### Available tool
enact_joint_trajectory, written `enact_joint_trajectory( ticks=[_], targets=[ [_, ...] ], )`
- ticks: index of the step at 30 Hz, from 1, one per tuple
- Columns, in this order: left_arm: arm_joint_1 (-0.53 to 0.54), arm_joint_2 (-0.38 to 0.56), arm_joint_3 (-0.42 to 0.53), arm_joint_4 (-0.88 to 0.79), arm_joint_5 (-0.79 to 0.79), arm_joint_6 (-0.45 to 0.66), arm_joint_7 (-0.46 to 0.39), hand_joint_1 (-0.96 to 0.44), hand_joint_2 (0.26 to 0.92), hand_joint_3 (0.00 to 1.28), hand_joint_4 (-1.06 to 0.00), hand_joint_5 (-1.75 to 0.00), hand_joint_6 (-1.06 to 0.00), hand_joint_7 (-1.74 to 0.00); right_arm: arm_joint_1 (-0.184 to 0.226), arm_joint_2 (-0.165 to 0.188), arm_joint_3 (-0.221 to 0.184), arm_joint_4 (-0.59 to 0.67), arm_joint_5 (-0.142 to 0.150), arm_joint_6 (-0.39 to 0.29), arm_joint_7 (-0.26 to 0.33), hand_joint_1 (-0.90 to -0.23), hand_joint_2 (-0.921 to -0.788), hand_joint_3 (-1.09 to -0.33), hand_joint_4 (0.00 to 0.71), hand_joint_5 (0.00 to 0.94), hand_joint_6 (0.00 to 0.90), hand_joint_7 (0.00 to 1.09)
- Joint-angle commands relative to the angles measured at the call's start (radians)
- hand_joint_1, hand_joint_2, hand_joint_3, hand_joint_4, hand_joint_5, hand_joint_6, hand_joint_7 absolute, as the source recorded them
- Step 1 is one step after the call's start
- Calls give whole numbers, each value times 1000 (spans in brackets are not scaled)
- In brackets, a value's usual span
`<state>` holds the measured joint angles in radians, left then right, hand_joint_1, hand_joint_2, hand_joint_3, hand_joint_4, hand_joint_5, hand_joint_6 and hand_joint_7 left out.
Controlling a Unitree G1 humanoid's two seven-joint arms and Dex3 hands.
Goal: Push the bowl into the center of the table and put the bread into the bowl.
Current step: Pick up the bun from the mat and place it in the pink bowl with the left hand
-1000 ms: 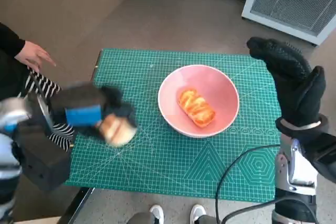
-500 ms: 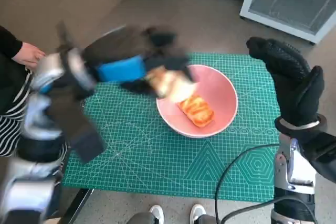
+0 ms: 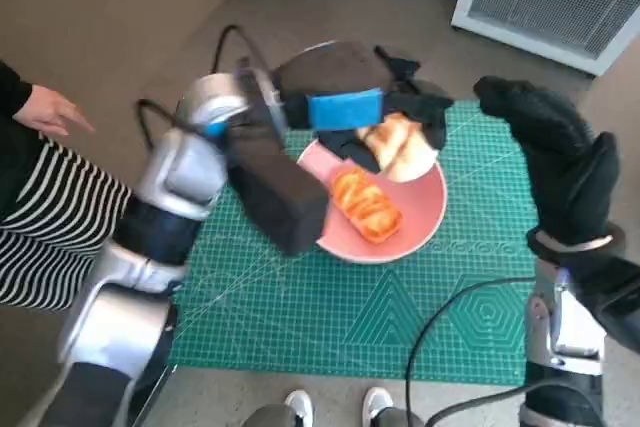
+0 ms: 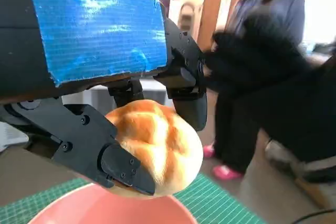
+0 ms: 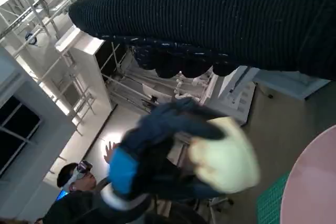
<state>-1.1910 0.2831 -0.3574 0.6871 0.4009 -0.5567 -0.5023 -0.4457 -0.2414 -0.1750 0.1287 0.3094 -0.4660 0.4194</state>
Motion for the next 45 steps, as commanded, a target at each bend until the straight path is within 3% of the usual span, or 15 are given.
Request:
enact_joint_trajectory(
  ticks=[1, 3, 5, 6, 7, 9, 12, 14, 18, 21, 27, 45],
  targets=[
    [-54, -42, -38, 68, 49, 22, 22, 1, 883, 120, -697, -1276, -677, -1010, 30, -11, -7, -10, -14, 15, -10, -687, -921, -673, 134, 0, 60, 444],
    [-60, -57, -50, 89, 61, 43, 14, 0, 901, 124, -639, -1281, -636, -1101, 32, -12, -9, -13, -14, 16, -12, -687, -921, -674, 133, 0, 59, 444],
    [-64, -66, -62, 112, 71, 54, 9, 0, 913, 187, -503, -1327, -576, -1246, 33, -13, -11, -15, -15, 16, -14, -687, -921, -674, 133, 0, 59, 444],
    [-65, -72, -70, 129, 77, 61, 3, -70, 914, 195, -461, -1229, -561, -1280, 34, -14, -12, -17, -16, 16, -17, -687, -921, -674, 133, 0, 59, 444],
    [-66, -76, -75, 141, 81, 66, 0, -76, 876, 175, -401, -945, -489, -1055, 35, -14, -12, -20, -18, 17, -19, -686, -921, -675, 133, 0, 59, 444],
    [-68, -81, -84, 161, 89, 68, 0, -83, 860, 108, -429, -474, -480, -690, 36, -15, -12, -24, -19, 19, -23, -684, -921, -675, 133, 0, 59, 444],
    [-72, -84, -92, 180, 94, 64, 4, -99, 854, 52, -433, -179, -459, -447, 37, -15, -12, -29, -20, 23, -26, -682, -921, -677, 132, 0, 59, 444],
    [-75, -85, -93, 185, 94, 62, 6, -103, 853, 37, -435, -106, -457, -383, 37, -16, -11, -30, -20, 24, -27, -681, -921, -677, 132, 0, 58, 444],
    [-70, -80, -104, 190, 113, 69, 15, -107, 854, 24, -439, -43, -459, -323, 39, -17, -10, -39, -23, 29, -36, -681, -921, -678, 132, 0, 58, 444],
    [-52, -64, -118, 184, 146, 82, 32, -192, 800, 10, -261, -14, -331, -210, 38, -18, -11, -48, -31, 37, -49, -688, -921, -677, 134, 1, 58, 445],
    [-33, -52, -96, 176, 134, 92, 32, -256, 769, 1, -127, -1, -250, -109, 29, -13, -6, -39, -38, 35, -58, -690, -921, -677, 136, 2, 60, 447],
    [40, 61, 62, 108, -67, 44, -49, -233, 765, 2, -77, -3, -219, -56, -4, -6, 3, -25, -37, 35, -54, -692, -921, -677, 137, 1, 59, 450]
  ],
)
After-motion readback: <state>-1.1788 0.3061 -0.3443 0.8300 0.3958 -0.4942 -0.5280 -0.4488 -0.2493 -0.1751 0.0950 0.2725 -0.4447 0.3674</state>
